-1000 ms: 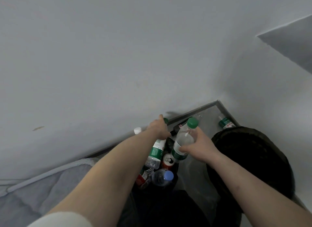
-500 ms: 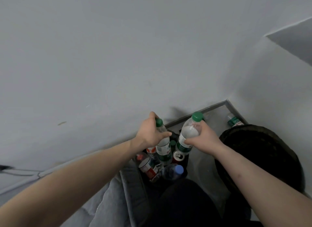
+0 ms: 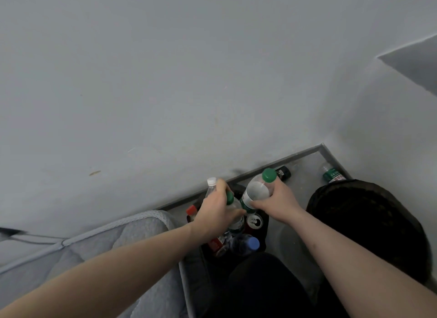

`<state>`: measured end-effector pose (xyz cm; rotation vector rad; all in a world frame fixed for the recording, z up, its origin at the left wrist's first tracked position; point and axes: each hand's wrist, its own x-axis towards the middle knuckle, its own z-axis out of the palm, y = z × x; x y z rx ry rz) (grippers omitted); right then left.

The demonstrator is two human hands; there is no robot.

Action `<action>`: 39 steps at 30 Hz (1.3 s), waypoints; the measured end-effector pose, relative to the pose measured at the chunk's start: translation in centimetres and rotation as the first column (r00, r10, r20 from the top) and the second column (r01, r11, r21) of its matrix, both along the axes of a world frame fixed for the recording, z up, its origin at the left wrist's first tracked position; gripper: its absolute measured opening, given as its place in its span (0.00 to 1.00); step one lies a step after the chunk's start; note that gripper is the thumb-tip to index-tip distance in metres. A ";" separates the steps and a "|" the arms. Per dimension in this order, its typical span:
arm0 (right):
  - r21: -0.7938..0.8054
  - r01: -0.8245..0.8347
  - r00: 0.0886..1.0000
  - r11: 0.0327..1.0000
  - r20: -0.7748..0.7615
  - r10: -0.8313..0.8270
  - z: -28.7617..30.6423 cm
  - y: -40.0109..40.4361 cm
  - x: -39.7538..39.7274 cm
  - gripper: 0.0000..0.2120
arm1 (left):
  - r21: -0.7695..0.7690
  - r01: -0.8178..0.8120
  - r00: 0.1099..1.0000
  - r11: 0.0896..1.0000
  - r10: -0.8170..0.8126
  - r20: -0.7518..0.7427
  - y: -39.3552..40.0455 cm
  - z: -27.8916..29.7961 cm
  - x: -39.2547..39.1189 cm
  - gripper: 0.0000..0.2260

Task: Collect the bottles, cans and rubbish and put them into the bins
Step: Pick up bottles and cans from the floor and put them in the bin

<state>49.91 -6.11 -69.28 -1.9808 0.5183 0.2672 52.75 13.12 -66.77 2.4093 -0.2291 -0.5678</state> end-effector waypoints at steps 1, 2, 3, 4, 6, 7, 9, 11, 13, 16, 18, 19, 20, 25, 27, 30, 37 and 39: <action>-0.010 -0.003 1.000 1.000 0.006 0.003 -0.1 0.4 0.4 0.28 | 0.011 0.028 1.000 1.000 -0.028 0.012 -0.1 0.0 -0.2 0.23; -0.019 -0.011 1.000 1.000 0.004 0.011 -0.2 0.9 0.7 0.27 | 0.021 0.066 0.997 0.998 -0.066 0.030 -0.1 0.1 -0.6 0.22; -0.024 -0.026 1.000 0.999 0.001 0.026 -0.1 1.3 1.0 0.28 | 0.026 0.104 0.993 0.994 -0.105 0.049 -0.2 0.0 -0.9 0.20; -0.039 -0.048 0.999 0.998 -0.001 0.048 -0.1 1.8 1.3 0.28 | 0.027 0.137 0.988 0.990 -0.139 0.067 -0.1 0.0 -1.3 0.19; -0.090 -0.114 0.993 0.989 0.000 0.114 0.0 2.4 1.9 0.27 | 0.019 0.186 0.978 0.982 -0.187 0.094 0.1 -0.2 -1.7 0.17; -0.114 -0.147 0.989 0.983 -0.006 0.147 0.2 2.6 2.2 0.27 | 0.018 0.206 0.973 0.978 -0.207 0.098 0.3 -0.1 -1.8 0.16; -0.139 -0.184 0.983 0.973 -0.033 0.181 0.6 2.7 2.7 0.29 | 0.036 0.235 0.967 0.971 -0.237 0.090 0.6 -0.1 -1.8 0.15; -0.159 -0.205 0.978 0.966 -0.061 0.197 0.7 2.6 3.2 0.30 | 0.072 0.262 0.960 0.962 -0.268 0.086 0.7 0.0 -1.8 0.15; -0.185 -0.230 0.972 0.955 -0.091 0.217 0.9 2.4 3.7 0.28 | 0.110 0.310 0.942 0.944 -0.321 0.095 0.6 -0.2 -1.7 0.16; -0.193 -0.232 0.970 0.953 -0.114 0.214 1.0 2.0 3.8 0.27 | 0.198 0.401 0.902 0.895 -0.423 0.084 -0.1 -0.2 -1.2 0.15; -0.189 -0.245 0.967 0.951 -0.121 0.224 1.1 1.7 3.6 0.29 | 0.207 0.409 0.901 0.889 -0.429 0.061 -0.5 0.5 -0.8 0.18; -0.185 -0.248 0.965 0.951 -0.128 0.227 1.2 1.5 3.5 0.31 | 0.214 0.398 0.908 0.892 -0.417 0.049 -0.5 1.0 -0.5 0.20; -0.179 -0.246 0.966 0.953 -0.131 0.224 1.4 1.2 3.4 0.32 | 0.231 0.389 0.912 0.892 -0.408 0.039 -0.4 1.7 -0.2 0.21; -0.157 -0.182 0.982 0.971 -0.084 0.170 3.0 -0.3 3.2 0.33 | 0.279 0.341 0.938 0.898 -0.342 -0.047 3.2 5.4 3.7 0.25; -0.157 -0.166 0.986 0.973 -0.046 0.161 4.0 -0.5 3.1 0.29 | 0.336 0.319 0.946 0.886 -0.320 -0.053 5.8 6.3 6.3 0.22; -0.166 -0.131 0.990 0.977 0.034 0.139 5.2 0.3 3.1 0.24 | 0.414 0.257 0.961 0.873 -0.185 -0.207 10.1 5.9 9.8 0.17; -0.131 -0.160 0.965 0.978 0.186 0.183 5.6 4.2 4.6 0.23 | 0.573 0.337 0.884 0.747 -0.043 -0.465 17.1 -2.2 14.0 0.19; -0.144 -0.181 0.957 0.973 0.201 0.207 5.1 4.9 5.1 0.23 | 0.602 0.390 0.869 0.697 -0.061 -0.492 18.2 -4.5 14.5 0.20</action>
